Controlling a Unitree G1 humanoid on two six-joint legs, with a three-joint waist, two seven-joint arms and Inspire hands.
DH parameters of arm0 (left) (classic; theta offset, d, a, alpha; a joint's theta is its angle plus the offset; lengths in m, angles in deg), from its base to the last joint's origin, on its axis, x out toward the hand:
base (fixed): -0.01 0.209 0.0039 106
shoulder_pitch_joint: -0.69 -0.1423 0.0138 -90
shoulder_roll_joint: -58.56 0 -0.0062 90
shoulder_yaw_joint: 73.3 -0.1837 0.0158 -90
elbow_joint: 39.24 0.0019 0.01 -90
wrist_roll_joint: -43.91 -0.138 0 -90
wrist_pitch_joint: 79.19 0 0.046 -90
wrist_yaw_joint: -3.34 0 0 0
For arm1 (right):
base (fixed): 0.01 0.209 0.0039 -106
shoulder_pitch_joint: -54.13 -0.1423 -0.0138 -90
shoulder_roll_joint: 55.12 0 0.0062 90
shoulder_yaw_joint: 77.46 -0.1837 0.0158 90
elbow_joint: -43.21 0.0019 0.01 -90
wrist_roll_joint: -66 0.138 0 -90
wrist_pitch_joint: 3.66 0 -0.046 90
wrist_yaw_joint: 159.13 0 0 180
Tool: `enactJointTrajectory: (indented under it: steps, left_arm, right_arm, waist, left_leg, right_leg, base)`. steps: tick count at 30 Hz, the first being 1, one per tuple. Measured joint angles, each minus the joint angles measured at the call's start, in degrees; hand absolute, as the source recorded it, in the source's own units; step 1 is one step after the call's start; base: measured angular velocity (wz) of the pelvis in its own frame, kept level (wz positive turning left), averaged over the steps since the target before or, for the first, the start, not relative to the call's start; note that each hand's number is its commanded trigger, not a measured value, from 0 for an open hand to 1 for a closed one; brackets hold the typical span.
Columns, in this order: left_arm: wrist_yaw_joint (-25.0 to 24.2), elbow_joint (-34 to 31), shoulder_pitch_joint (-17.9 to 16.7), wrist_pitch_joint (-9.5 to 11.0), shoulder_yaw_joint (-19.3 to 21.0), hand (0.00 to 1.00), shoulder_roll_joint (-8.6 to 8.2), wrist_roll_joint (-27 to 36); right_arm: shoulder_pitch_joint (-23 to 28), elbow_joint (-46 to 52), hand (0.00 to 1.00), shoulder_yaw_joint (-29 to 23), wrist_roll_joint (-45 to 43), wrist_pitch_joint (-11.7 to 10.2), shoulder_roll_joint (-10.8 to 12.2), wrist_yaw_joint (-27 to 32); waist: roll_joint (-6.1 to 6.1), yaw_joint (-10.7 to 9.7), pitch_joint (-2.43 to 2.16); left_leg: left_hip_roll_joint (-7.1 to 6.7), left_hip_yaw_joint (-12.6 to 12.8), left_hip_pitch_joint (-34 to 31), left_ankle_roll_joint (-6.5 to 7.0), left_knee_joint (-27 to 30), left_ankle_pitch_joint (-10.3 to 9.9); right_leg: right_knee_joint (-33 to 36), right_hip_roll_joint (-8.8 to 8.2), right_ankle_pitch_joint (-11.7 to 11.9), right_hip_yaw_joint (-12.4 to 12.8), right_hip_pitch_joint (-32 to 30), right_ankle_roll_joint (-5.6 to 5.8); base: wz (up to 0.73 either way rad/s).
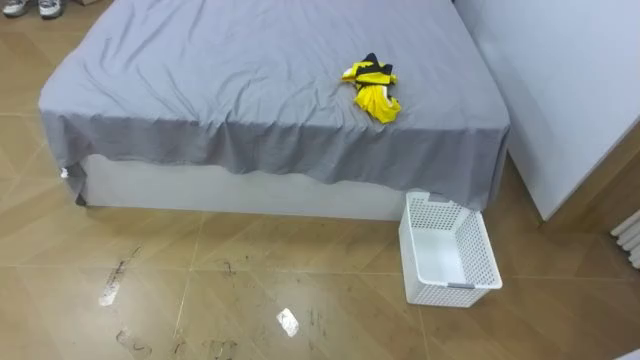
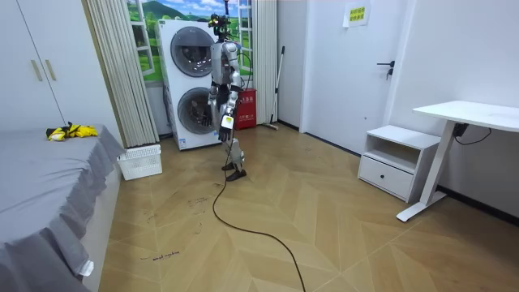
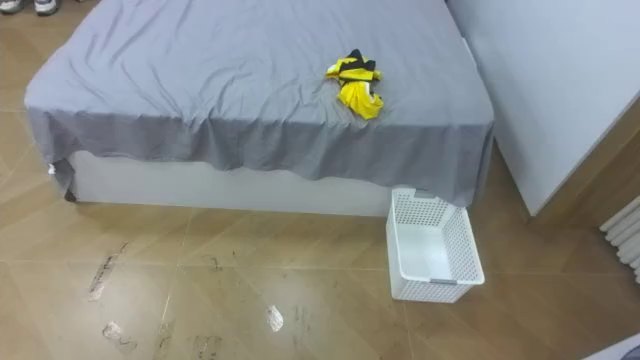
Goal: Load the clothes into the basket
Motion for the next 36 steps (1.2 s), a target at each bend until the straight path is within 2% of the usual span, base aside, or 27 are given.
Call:
enactJointTrajectory:
  steps: [2,6,9,11,13,15,16,17,18,19,20,21,22,23,24,25,26,27,28,29,30,31,32,33,34,35,36]
  left_arm:
    - [-0.40,0.04,-0.01,-1.04,0.12,0.00,-0.05,2.40]
    - [-1.78,1.01,0.28,-1.23,0.30,0.00,0.03,6.22]
    - [-3.28,2.07,0.23,-1.24,0.59,0.00,0.57,10.86]
    - [-4.79,1.82,0.21,-1.27,2.15,0.00,0.92,13.34]
    - [-5.80,1.85,0.24,-1.31,2.75,0.00,1.46,15.73]
    - [-6.31,2.02,-0.14,-1.31,2.62,0.00,1.86,18.65]
    - [-6.34,2.01,-0.42,-1.21,2.61,0.00,2.06,19.88]
    - [-6.38,1.80,-0.68,-0.66,2.95,0.00,2.04,21.36]
    - [-6.40,1.80,-1.06,-0.72,2.48,0.00,2.02,21.86]
    - [-6.42,1.97,-1.65,-0.85,2.13,0.00,1.83,22.90]
    - [-6.33,2.24,-2.38,-0.82,1.99,0.00,1.77,23.78]
    - [-6.26,2.44,-2.81,-0.83,2.02,0.00,1.79,24.14]
    - [-6.01,2.49,-3.87,-0.83,2.01,0.00,1.66,24.10]
    - [-5.67,2.47,-4.64,-0.83,2.01,0.00,1.40,24.06]
    - [-5.65,2.47,-4.79,-0.83,2.02,0.00,1.18,24.10]
    - [-5.89,2.41,-4.66,-0.82,2.00,0.00,0.83,24.18]
    - [-6.37,2.35,-4.57,-0.69,2.00,0.00,0.96,24.20]
    - [-6.50,2.31,-4.39,-0.55,2.03,0.00,1.08,24.07]
    - [-6.94,2.27,-4.23,-0.04,1.91,0.00,1.26,24.14]
    - [-7.41,2.31,-3.97,0.33,1.62,0.00,1.28,24.08]
    - [-7.57,2.39,-3.83,0.33,1.23,0.00,1.35,23.94]
    - [-7.65,2.51,-3.52,0.39,0.34,0.00,1.42,24.00]
    - [-7.54,2.75,-3.46,0.40,-0.61,0.00,1.63,24.02]
    - [-7.47,2.78,-3.44,0.41,-1.09,0.00,1.83,24.09]
    - [-7.01,2.75,-3.21,0.57,-1.56,0.00,2.06,24.14]
    - [-6.62,2.07,-2.73,0.68,-2.03,0.00,2.07,23.84]
    - [-6.53,1.99,-2.32,1.05,-2.05,0.00,2.12,23.36]
  right_arm:
    - [-0.09,-0.09,0.00,-0.10,0.79,0.58,-0.01,-0.01]
    - [-0.22,-0.20,0.00,-1.38,0.73,1.10,-0.04,-0.69]
    - [-0.29,-0.23,0.00,-1.85,0.76,1.14,-0.09,-1.92]
    - [-0.29,-0.20,0.00,-2.03,0.78,1.04,-0.05,-2.55]
    - [-0.35,-0.24,0.00,-2.12,1.18,0.98,0.01,-3.18]
    - [-0.35,-0.37,0.00,-2.11,2.14,0.95,-0.02,-3.28]
    - [-0.34,-0.35,0.00,-2.16,2.17,0.96,0.01,-3.23]
    - [-0.08,-0.38,0.00,-2.41,2.31,0.99,-0.14,-3.07]
    - [0.00,-0.38,0.00,-2.42,2.76,1.03,-0.35,-2.97]
    - [-0.03,-0.35,0.00,-2.35,3.55,1.06,-0.59,-2.96]
    - [0.02,-0.38,0.00,-2.42,3.55,1.20,-0.75,-3.00]
    - [0.09,-0.36,0.00,-2.42,3.30,1.27,-0.81,-3.01]
    - [0.56,-0.15,0.00,-2.26,3.24,1.35,-0.95,-3.02]
    - [0.94,0.00,0.00,-2.27,3.28,1.35,-0.98,-2.96]
    - [1.13,0.11,0.00,-2.41,3.34,1.35,-1.02,-2.93]
    - [1.16,0.13,0.00,-2.89,3.43,1.34,-1.03,-2.75]
    - [1.33,0.15,0.00,-2.91,3.30,1.30,-0.88,-2.65]
    - [1.57,0.15,0.00,-3.04,3.26,1.19,-0.84,-2.65]
    - [1.22,0.41,0.00,-3.15,3.06,0.69,-0.87,-2.71]
    - [1.00,0.75,0.00,-3.93,3.06,-0.06,-1.01,-2.76]
    - [1.04,0.89,0.00,-4.36,3.10,-0.43,-1.07,-2.74]
    - [1.54,1.34,0.00,-4.42,3.24,-0.73,-1.21,-2.55]
    - [1.92,2.31,0.00,-4.23,3.45,-0.78,-1.13,-2.26]
    - [2.00,2.73,0.00,-4.11,3.77,-0.84,-1.06,-2.25]
    - [2.04,3.72,0.00,-4.10,4.47,-1.02,-0.96,-2.10]
    - [1.97,5.16,0.00,-4.22,4.47,-1.22,-0.98,-1.68]
    - [1.94,5.89,0.00,-4.32,4.46,-1.36,-0.91,-1.65]
  waist:
    - [0.15,-0.06,-0.03]
    - [0.22,-0.09,-0.01]
    - [0.29,-0.03,0.57]
    - [0.27,0.11,0.35]
    - [-0.06,0.25,0.35]
    - [-0.05,0.17,0.36]
    - [-0.78,-0.04,0.86]
    - [-0.59,0.08,0.93]
    - [-0.51,0.04,0.87]
    - [-0.45,0.13,0.86]
    - [-0.30,0.45,0.90]
    - [-0.30,0.64,0.90]
    - [-0.21,1.52,0.90]
    - [-0.44,1.60,0.82]
    - [-0.59,1.41,0.74]
    - [-0.68,1.32,0.42]
    - [-1.70,1.67,0.12]
    - [-1.90,1.72,0.23]
    - [-2.60,1.66,0.24]
    - [-2.30,1.52,0.52]
    - [-2.09,1.33,0.54]
    - [-1.75,1.30,0.35]
    - [-1.58,1.34,0.33]
    - [-2.09,1.22,0.57]
    - [-1.96,1.25,0.48]
    - [-1.58,1.42,0.42]
    - [-1.44,1.53,0.41]
  left_leg:
    - [0.03,-0.15,-0.05,0.00,0.04,0.00]
    - [0.38,-0.13,-0.82,-0.09,1.85,-0.79]
    - [1.51,-0.09,-3.11,-0.46,7.96,-3.81]
    - [2.81,0.20,-5.87,-1.17,13.86,-6.40]
    - [3.62,0.52,-7.68,-1.80,17.61,-6.79]
    - [4.79,2.71,-9.75,-2.74,21.53,-6.25]
    - [5.25,3.92,-13.13,-4.61,27.52,-4.52]
    - [5.17,3.39,-16.86,-4.91,30.58,-3.52]
    - [4.88,3.17,-17.89,-4.71,28.06,-3.61]
    - [4.74,3.20,-20.34,-5.14,21.50,-2.53]
    - [4.78,3.12,-22.62,-5.53,13.65,0.37]
    - [4.83,3.10,-23.34,-5.62,10.79,2.71]
    - [5.14,3.07,-23.65,-6.12,5.91,6.68]
    - [5.04,3.18,-23.72,-5.94,3.54,10.32]
    - [4.65,3.28,-23.85,-5.65,3.57,12.28]
    - [3.53,3.66,-23.94,-3.72,3.81,14.73]
    - [2.51,5.08,-24.01,-1.93,4.58,15.07]
    - [2.07,5.39,-24.20,-1.21,5.88,14.79]
    - [1.48,6.44,-25.26,-0.40,9.58,12.43]
    - [0.83,6.95,-26.24,-0.11,13.60,9.27]
    - [0.77,7.26,-26.32,0.14,14.73,7.67]
    - [0.56,7.69,-25.52,0.36,16.24,4.81]
    - [-0.36,7.70,-23.59,0.88,16.32,3.21]
    - [-1.01,7.71,-22.46,1.19,16.04,2.56]
    - [-2.22,7.11,-19.86,1.72,15.22,1.47]
    - [-3.07,6.30,-17.20,2.27,14.19,0.41]
    - [-3.48,5.76,-15.57,2.53,13.20,0.11]
  right_leg:
    - [0.00,0.01,0.00,-0.11,0.02,0.00]
    - [0.17,0.19,-0.06,-0.40,-0.11,-0.04]
    - [2.34,0.84,-1.72,-1.00,-0.91,-0.63]
    - [5.24,1.51,-4.18,-1.52,-2.46,-1.32]
    - [7.08,1.88,-5.77,-1.55,-3.14,-2.31]
    - [7.21,1.84,-6.08,-1.96,-3.10,-2.88]
    - [7.21,1.65,-6.15,-1.97,-2.83,-3.26]
    - [7.26,1.11,-6.31,-1.84,-2.18,-3.58]
    - [7.31,0.83,-6.50,-1.77,-2.09,-3.49]
    - [7.72,0.48,-7.07,-1.67,-2.40,-3.35]
    - [8.48,0.19,-8.09,-1.21,-2.53,-2.98]
    - [8.81,-0.03,-8.61,-0.88,-2.40,-2.91]
    - [8.99,-0.66,-9.54,-0.59,-1.65,-2.67]
    - [8.95,-1.32,-10.58,-0.04,-0.96,-2.10]
    - [8.90,-1.72,-11.20,0.03,-0.80,-1.58]
    - [8.65,-2.50,-12.18,0.79,-0.74,-0.36]
    - [7.20,-3.38,-11.99,1.54,-0.22,1.16]
    - [6.00,-3.95,-11.73,1.58,0.44,1.48]
    - [3.85,-5.13,-11.23,1.46,2.14,2.14]
    - [4.10,-6.01,-11.14,1.46,3.15,2.45]
    - [5.01,-6.41,-11.18,1.50,3.41,2.53]
    - [9.93,-7.45,-11.34,1.66,2.53,2.79]
    - [18.71,-8.88,-10.87,1.64,0.14,3.07]
    - [23.65,-9.83,-9.89,1.78,-1.38,3.36]
    - [32.71,-11.38,-5.76,2.45,-4.44,3.39]
    - [39.81,-12.09,1.34,3.07,-6.89,2.54]
    - [42.46,-12.22,5.34,3.19,-7.84,2.10]
  base:
    - [0.03]
    - [0.02]
    - [0.00]
    - [0.00]
    - [0.14]
    - [0.19]
    - [0.13]
    - [0.09]
    - [0.00]
    - [-0.14]
    - [-0.20]
    - [-0.39]
    - [-0.41]
    - [-0.35]
    - [-0.12]
    - [-0.10]
    - [-0.18]
    - [-0.28]
    - [-0.19]
    - [-0.10]
    - [0.00]
    - [0.00]
    - [0.06]
    - [0.18]
    - [0.25]
    - [0.29]
    - [0.32]
